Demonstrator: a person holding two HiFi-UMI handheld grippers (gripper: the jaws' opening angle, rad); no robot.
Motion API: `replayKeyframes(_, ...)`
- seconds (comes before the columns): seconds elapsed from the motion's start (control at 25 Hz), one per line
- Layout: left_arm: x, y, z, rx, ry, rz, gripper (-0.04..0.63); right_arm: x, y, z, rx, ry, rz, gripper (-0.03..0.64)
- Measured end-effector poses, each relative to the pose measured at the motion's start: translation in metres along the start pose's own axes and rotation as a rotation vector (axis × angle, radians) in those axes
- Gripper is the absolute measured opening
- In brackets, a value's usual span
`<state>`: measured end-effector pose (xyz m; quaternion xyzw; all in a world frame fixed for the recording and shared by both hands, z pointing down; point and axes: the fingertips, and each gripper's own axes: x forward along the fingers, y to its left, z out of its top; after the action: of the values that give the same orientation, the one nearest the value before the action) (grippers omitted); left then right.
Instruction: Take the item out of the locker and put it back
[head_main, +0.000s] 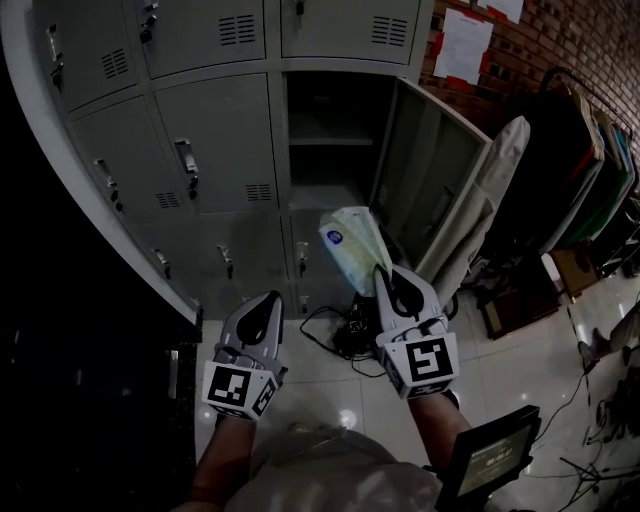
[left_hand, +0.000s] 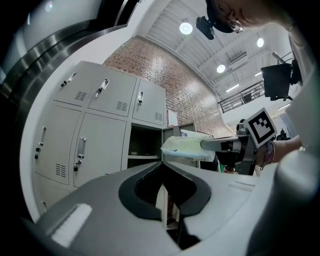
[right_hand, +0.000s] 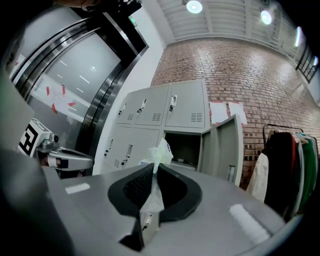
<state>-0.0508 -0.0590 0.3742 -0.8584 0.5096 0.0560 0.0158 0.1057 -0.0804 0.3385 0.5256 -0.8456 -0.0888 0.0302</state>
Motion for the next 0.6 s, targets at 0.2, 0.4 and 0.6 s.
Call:
replayKeyframes(0.2, 0.004, 0.014, 0.0, -0.009, 0.005, -0.007, 0.005, 0.008, 0.006, -0.006, 0.003, 0.016, -0.005, 0.015)
replayKeyframes(0.4, 0.008, 0.027, -0.001, 0.006, 0.003, -0.037, 0.005, 0.026, 0.0, -0.004, 0.016, 0.002, -0.062, 0.015)
replayKeyframes(0.6, 0.016, 0.067, 0.0, 0.01, -0.01, -0.026, 0.005, 0.054, -0.005, -0.001, 0.008, -0.015, -0.116, 0.015)
